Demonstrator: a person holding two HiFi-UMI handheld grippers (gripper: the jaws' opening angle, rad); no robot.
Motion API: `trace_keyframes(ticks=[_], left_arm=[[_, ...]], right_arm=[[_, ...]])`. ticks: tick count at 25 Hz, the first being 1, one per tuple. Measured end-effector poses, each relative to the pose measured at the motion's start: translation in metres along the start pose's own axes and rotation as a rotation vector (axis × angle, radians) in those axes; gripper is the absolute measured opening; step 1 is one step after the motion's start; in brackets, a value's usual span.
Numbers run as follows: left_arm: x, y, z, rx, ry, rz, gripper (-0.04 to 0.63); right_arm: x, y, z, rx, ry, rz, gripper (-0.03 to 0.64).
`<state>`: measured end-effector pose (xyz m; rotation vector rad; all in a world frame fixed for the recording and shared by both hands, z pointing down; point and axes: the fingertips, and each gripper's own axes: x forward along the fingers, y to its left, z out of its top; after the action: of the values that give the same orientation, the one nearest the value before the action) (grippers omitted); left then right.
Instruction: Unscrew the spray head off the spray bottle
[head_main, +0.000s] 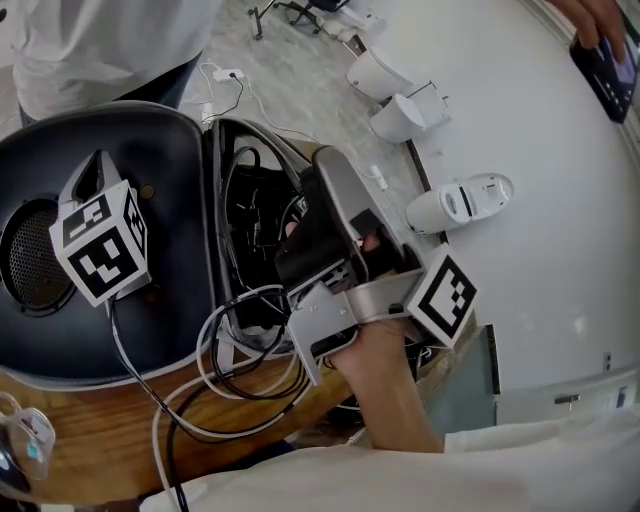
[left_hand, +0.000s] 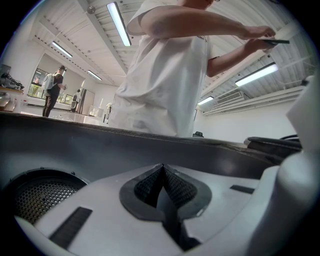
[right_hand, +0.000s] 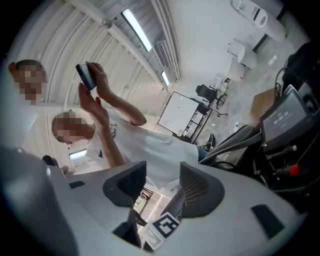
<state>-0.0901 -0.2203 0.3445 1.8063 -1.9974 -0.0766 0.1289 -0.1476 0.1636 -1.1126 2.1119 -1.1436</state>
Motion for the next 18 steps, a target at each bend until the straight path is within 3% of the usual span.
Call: trace_keyframes(ticks=[3,8,15,18], left_arm=[[0.000,0.000,-0.001,0.002,0.000,0.001,-0.002],[0.000,-0.001,0.000,0.002,-0.001,0.000,-0.002],[0.000,-0.001,0.000,0.002,-0.002,-0.001,-0.002],[0.000,-0.001,0.000,0.003,-0.001,0.000,-0.002]], right_arm=[[-0.005,-0.004,-0.005,-0.096,0.039,-0.049,-0.006],[-0.004,0.004,-0.007,-0.266,0.104,-0.069,-0.006],[0.017,0.010,-0.011,-0.710,0.340,-0.191,-0.002],[0.035,0.008,-0.018,-0.788,0.466,-0.179,0.158]])
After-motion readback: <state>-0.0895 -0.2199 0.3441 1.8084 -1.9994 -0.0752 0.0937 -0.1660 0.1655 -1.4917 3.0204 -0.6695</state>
